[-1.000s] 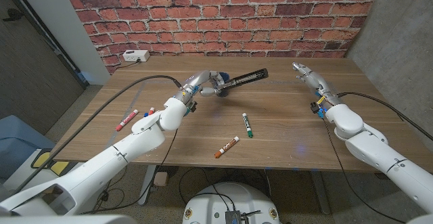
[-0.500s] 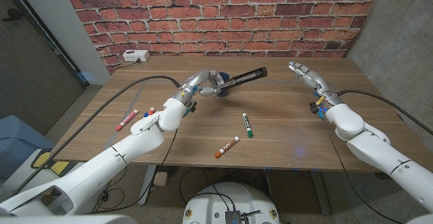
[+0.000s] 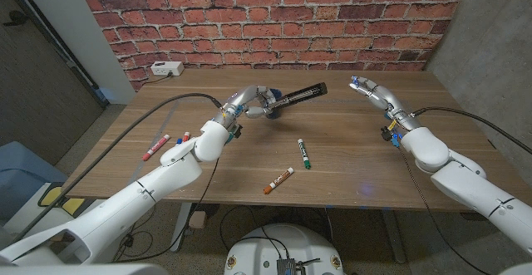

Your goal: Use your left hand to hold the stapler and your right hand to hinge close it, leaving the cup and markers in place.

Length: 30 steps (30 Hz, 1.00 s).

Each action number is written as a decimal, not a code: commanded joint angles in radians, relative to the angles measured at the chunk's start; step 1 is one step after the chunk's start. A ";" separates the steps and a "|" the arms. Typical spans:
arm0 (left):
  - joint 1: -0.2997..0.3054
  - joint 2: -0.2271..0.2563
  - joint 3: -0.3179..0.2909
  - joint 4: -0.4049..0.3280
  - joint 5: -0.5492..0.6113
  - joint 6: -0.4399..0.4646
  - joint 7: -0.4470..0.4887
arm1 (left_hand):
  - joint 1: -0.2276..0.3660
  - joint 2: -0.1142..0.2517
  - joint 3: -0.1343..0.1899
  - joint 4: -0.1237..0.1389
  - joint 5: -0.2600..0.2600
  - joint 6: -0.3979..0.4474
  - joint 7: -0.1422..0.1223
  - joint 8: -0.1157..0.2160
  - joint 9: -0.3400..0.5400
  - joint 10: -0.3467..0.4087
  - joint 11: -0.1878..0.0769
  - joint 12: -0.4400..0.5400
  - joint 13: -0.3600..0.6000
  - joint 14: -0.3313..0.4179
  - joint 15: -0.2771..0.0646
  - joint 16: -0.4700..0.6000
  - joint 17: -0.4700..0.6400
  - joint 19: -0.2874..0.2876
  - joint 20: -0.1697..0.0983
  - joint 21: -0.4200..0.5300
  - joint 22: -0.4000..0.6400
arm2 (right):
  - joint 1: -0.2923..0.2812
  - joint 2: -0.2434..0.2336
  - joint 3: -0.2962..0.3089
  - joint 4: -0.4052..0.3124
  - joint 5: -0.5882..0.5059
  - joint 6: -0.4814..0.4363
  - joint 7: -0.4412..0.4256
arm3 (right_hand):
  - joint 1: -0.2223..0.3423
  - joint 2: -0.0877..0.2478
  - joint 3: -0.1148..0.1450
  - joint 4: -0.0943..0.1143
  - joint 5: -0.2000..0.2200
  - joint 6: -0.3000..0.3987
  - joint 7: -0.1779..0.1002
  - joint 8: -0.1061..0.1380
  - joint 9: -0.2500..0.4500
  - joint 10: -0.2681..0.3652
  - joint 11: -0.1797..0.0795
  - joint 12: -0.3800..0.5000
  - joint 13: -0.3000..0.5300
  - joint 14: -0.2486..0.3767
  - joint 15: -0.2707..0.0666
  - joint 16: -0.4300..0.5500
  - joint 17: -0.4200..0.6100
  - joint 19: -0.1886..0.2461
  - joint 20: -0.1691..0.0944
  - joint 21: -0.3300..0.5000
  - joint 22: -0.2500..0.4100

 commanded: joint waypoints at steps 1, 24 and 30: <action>-0.003 -0.010 0.003 0.010 -0.011 -0.016 0.001 | 0.000 0.025 0.040 0.037 -0.007 -0.007 0.004 0.003 0.030 -0.008 0.003 0.011 0.119 0.061 -0.203 -0.003 0.016 -0.009 -0.028 0.007 -0.005 | -0.027 -0.027 0.016 -0.049 -0.050 -0.024 -0.009 | 0.013 -0.003 0.006 -0.004 -0.003 0.006 -0.013 -0.004 0.006 0.014 0.007 0.004 0.006 -0.001 -0.007 0.005 0.003 -0.001 -0.004 0.001 0.004; -0.011 -0.017 0.006 0.029 -0.038 -0.031 -0.017 | -0.008 0.041 0.019 0.023 -0.011 -0.008 -0.001 0.010 0.029 -0.013 -0.003 0.007 0.122 0.056 -0.208 -0.006 0.028 -0.031 -0.014 0.011 -0.013 | -0.041 -0.043 0.014 -0.091 -0.107 -0.018 0.014 | 0.054 0.010 0.023 -0.016 -0.004 0.007 -0.038 -0.012 0.006 0.046 0.003 0.010 0.012 0.014 0.000 0.011 0.003 0.005 0.008 0.003 0.004; -0.005 -0.018 0.001 0.033 -0.051 -0.038 -0.013 | -0.007 0.045 0.018 0.022 -0.017 -0.012 0.004 0.011 0.026 -0.017 -0.001 0.009 0.126 0.059 -0.206 -0.012 0.028 -0.008 -0.027 0.024 -0.020 | -0.044 -0.054 0.013 -0.109 -0.138 -0.027 0.015 | 0.097 0.022 0.042 -0.028 -0.007 0.003 -0.043 -0.015 0.007 0.047 -0.004 0.006 0.016 0.017 -0.003 0.011 0.003 0.008 0.003 0.004 0.004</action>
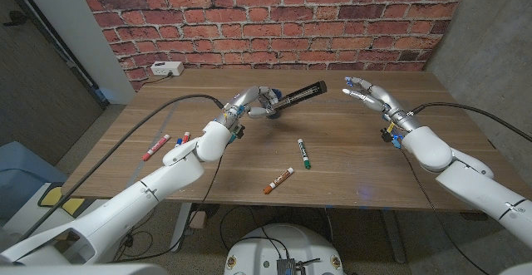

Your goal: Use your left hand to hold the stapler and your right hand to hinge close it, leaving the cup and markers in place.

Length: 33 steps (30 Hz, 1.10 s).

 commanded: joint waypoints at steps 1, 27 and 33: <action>0.006 -0.002 -0.007 0.008 -0.024 -0.011 -0.002 | -0.007 0.044 0.020 0.020 -0.001 0.002 0.001 0.006 0.000 0.003 -0.003 0.002 0.105 0.059 -0.205 0.002 0.028 0.007 -0.030 0.005 0.000 | -0.005 -0.015 -0.007 -0.029 -0.053 -0.005 0.006 | 0.033 0.003 0.019 -0.004 -0.005 -0.002 -0.002 -0.003 0.002 0.010 -0.006 0.001 0.007 0.008 -0.004 0.008 0.003 0.009 0.004 0.004 0.004; -0.026 -0.023 0.006 0.062 -0.050 -0.040 -0.012 | 0.030 0.003 0.060 0.088 0.127 0.004 0.002 0.033 0.048 -0.042 0.013 0.093 0.085 0.009 -0.203 0.107 0.006 0.004 -0.023 0.006 0.072 | 0.025 -0.050 -0.036 -0.088 -0.172 -0.033 0.040 | 0.254 -0.037 0.082 -0.020 -0.008 -0.037 -0.024 -0.011 0.003 -0.004 -0.027 -0.017 0.021 -0.041 0.003 -0.012 0.002 -0.018 0.005 -0.004 0.003; -0.033 -0.024 0.008 0.066 -0.053 -0.042 -0.018 | 0.030 0.003 0.060 0.088 0.127 0.004 0.002 0.033 0.048 -0.042 0.013 0.093 0.085 0.009 -0.203 0.107 0.006 0.004 -0.023 0.006 0.072 | 0.030 -0.044 -0.045 -0.098 -0.199 -0.020 0.034 | 0.269 -0.040 0.085 -0.019 -0.008 -0.031 -0.022 -0.008 0.003 -0.002 -0.029 -0.016 0.024 -0.037 -0.001 -0.010 0.002 -0.016 0.003 -0.003 0.003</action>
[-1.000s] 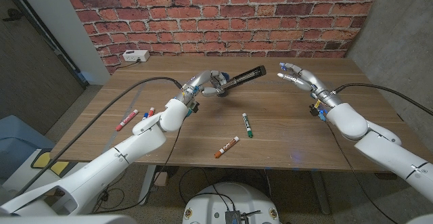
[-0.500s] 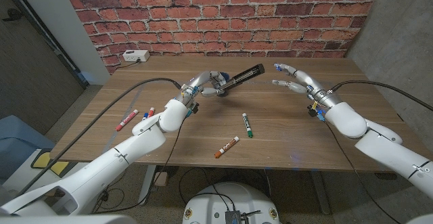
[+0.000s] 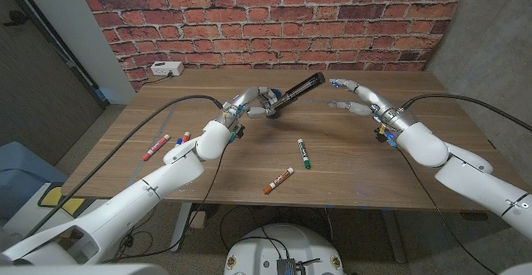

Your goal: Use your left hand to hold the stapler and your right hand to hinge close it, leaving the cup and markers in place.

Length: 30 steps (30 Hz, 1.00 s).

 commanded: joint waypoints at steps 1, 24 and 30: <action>-0.017 -0.008 0.008 0.019 -0.007 -0.010 -0.008 | 0.030 0.003 0.072 0.075 0.007 0.010 -0.001 0.002 0.037 -0.004 0.000 0.006 0.083 0.028 -0.186 0.028 0.005 0.004 -0.023 -0.002 0.004 | 0.014 0.004 -0.017 -0.022 -0.055 0.010 -0.002 | 0.016 0.000 0.010 -0.001 0.000 0.005 -0.007 0.004 0.004 0.009 -0.004 0.007 0.006 0.000 -0.009 0.002 0.002 -0.004 -0.004 0.002 0.003; -0.048 -0.022 0.032 0.033 0.000 -0.011 -0.029 | 0.017 -0.007 0.081 0.065 -0.033 0.016 0.000 -0.007 0.008 0.033 -0.006 -0.029 0.066 0.056 -0.188 0.004 -0.013 0.000 -0.027 0.005 -0.024 | 0.065 -0.009 -0.064 -0.086 -0.202 0.010 0.047 | 0.055 0.000 0.018 0.013 -0.005 0.024 -0.014 0.009 0.006 0.035 -0.011 0.019 0.021 0.014 -0.018 0.010 0.003 0.005 -0.014 0.005 0.003; -0.052 -0.024 0.035 0.026 0.004 -0.005 -0.033 | 0.017 -0.007 0.081 0.065 -0.033 0.016 0.000 -0.007 0.008 0.033 -0.006 -0.029 0.066 0.056 -0.188 0.004 -0.013 0.000 -0.027 0.005 -0.024 | 0.070 -0.004 -0.064 -0.082 -0.207 0.029 0.049 | 0.058 0.000 0.018 0.016 -0.006 0.020 -0.016 0.006 0.006 0.035 -0.012 0.018 0.024 0.015 -0.020 0.011 0.004 0.006 -0.015 0.005 0.003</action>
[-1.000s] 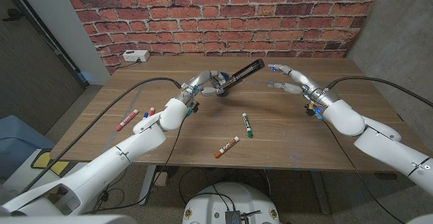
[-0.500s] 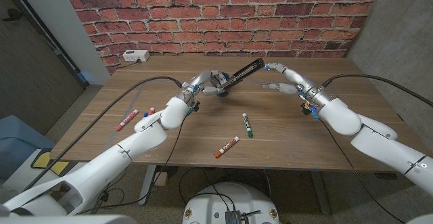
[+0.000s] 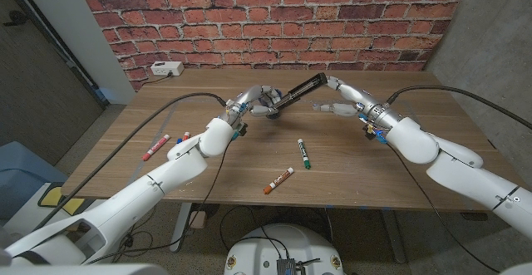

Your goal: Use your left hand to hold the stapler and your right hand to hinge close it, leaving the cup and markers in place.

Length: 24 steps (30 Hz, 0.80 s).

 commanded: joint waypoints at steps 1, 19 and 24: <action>-0.012 -0.005 0.010 -0.008 0.009 0.008 -0.011 | 0.004 0.007 0.077 0.069 0.000 0.007 -0.002 0.007 0.004 0.008 0.003 0.001 0.062 0.050 -0.194 -0.002 0.007 0.000 -0.027 0.005 0.002 | 0.014 0.001 -0.009 -0.015 -0.049 0.013 0.005 | 0.014 -0.002 0.005 0.004 -0.002 0.004 -0.007 -0.001 0.001 0.009 -0.002 0.006 0.006 0.003 -0.007 0.007 0.004 0.004 -0.002 0.005 0.003; -0.030 -0.020 0.028 0.001 0.018 0.006 -0.022 | -0.005 0.011 0.079 0.062 -0.026 0.010 -0.001 0.006 -0.013 0.011 -0.003 -0.006 0.059 0.058 -0.194 -0.020 0.007 0.014 -0.034 0.015 -0.024 | 0.022 0.011 -0.007 -0.013 -0.096 0.021 -0.003 | 0.030 0.013 0.008 0.015 -0.006 0.032 -0.022 0.005 0.003 0.042 -0.017 0.021 0.025 0.032 -0.036 0.021 0.007 0.014 -0.013 0.007 0.003; -0.032 -0.024 0.031 0.004 0.019 0.003 -0.022 | -0.005 0.011 0.079 0.062 -0.027 0.010 -0.001 0.006 -0.013 0.011 -0.003 -0.006 0.059 0.058 -0.194 -0.020 0.007 0.014 -0.034 0.015 -0.024 | 0.016 0.014 -0.005 -0.016 -0.104 0.015 -0.009 | 0.035 0.014 0.007 0.015 -0.007 0.035 -0.024 0.005 0.003 0.048 -0.018 0.024 0.031 0.030 -0.035 0.021 0.008 0.016 -0.012 0.007 0.003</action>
